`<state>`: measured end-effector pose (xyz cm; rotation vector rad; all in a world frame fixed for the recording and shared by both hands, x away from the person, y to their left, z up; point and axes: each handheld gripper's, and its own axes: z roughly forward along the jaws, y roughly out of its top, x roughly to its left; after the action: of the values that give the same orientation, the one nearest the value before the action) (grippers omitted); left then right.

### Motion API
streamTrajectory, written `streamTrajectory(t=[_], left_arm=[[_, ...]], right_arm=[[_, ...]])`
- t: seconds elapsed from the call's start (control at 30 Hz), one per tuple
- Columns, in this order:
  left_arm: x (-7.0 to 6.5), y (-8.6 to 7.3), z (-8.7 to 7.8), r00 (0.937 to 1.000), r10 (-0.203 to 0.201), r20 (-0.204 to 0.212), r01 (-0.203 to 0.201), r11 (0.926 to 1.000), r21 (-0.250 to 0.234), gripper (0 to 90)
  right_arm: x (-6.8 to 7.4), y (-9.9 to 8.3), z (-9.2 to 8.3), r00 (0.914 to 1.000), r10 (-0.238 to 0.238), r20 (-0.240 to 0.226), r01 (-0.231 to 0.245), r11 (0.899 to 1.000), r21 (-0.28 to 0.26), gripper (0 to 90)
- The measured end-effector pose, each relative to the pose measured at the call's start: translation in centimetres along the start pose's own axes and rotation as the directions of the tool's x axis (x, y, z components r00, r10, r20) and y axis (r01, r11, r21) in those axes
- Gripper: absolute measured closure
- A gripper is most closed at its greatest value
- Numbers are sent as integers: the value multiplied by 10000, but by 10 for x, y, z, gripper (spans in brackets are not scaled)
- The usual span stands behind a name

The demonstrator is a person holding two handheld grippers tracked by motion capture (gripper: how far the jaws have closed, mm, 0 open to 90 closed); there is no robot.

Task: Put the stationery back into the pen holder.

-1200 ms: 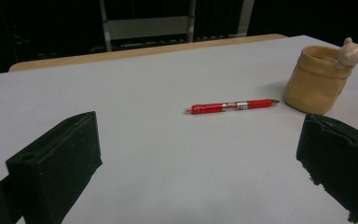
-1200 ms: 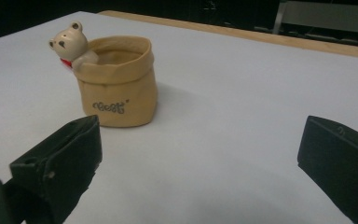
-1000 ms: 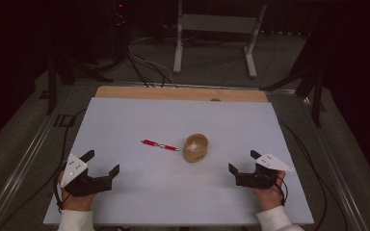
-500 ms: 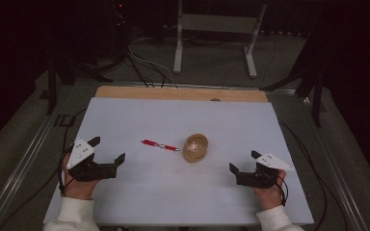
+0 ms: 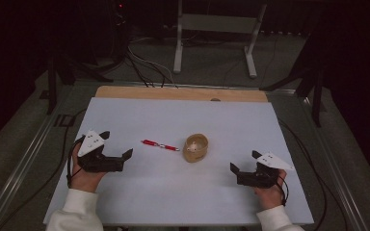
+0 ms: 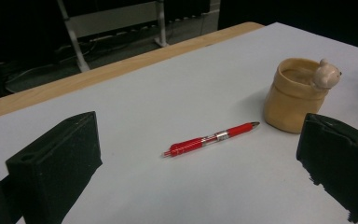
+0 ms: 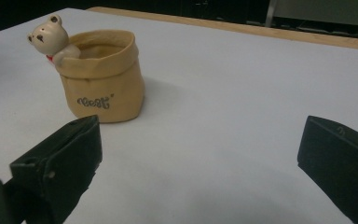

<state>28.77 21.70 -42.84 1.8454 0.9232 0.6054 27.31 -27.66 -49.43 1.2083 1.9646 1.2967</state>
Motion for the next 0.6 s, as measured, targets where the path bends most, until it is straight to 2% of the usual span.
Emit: streamTrajectory(t=[0.3, 0.6], left_arm=[[1, 9, 18, 9981, 148, 593, -159, 9997, 179, 3], [0, 13, 38, 9966, 377, 737, -405, 9985, 370, 3]], right_arm=[[1, 0, 1, 10000, -46, -44, 46, 10000, 32, 0], [1, 0, 0, 10000, 2, -55, -3, 10000, -22, 0]])
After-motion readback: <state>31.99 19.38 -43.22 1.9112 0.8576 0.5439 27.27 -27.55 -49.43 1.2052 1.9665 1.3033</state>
